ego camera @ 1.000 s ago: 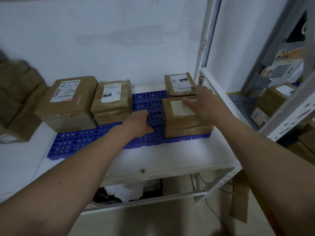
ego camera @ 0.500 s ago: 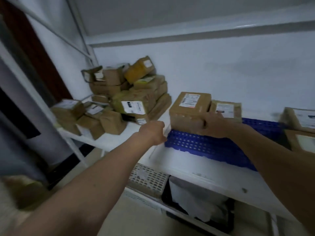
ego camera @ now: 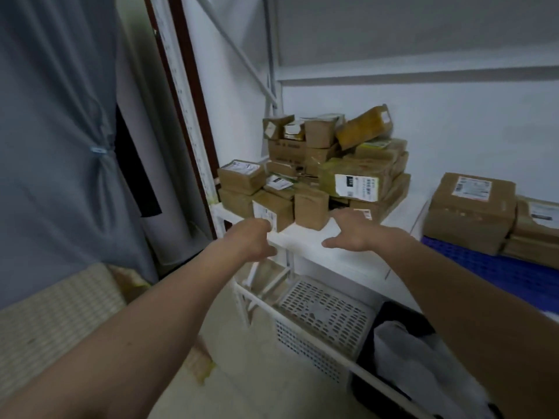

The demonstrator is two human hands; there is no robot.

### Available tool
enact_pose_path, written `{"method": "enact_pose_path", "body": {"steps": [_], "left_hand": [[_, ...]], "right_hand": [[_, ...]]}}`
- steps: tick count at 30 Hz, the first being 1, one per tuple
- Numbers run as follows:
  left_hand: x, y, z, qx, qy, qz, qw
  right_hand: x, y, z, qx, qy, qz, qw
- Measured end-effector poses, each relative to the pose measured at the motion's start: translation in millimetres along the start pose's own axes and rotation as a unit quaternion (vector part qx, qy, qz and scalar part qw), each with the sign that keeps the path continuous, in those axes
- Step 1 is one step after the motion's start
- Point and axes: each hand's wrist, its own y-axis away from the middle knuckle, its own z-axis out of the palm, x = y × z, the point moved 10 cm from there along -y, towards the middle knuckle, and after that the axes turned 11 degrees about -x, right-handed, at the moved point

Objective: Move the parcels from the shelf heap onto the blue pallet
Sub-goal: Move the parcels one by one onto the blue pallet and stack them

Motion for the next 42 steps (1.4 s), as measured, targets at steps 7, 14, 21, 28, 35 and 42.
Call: {"method": "enact_pose_path", "body": {"steps": [7,14,21,28,35,42], "left_hand": [[-83,3,11,-0.011,0.020,-0.011,1.000],[-130,-31,25,-0.021,0.063,-0.016,0.998],[-175,-101,19,-0.041,0.070,-0.032,0.996],[-201,-219,-36,-0.013,0.122,-0.017,0.992],[-256,-316,-46,0.020,0.263,-0.036,0.964],[-293,-395,-46,-0.025,0.381,-0.001,0.924]], "right_hand": [[-86,-37,35,-0.054,0.002,-0.023,0.998],[-120,-89,37,-0.049,0.018,-0.042,0.998],[-124,-176,33,-0.068,-0.007,-0.044,0.997],[-122,-281,-16,-0.009,0.015,-0.033,0.999],[-129,-366,-31,-0.023,-0.160,-0.063,0.985],[-104,-407,-27,-0.023,-0.259,0.041,0.965]]}}
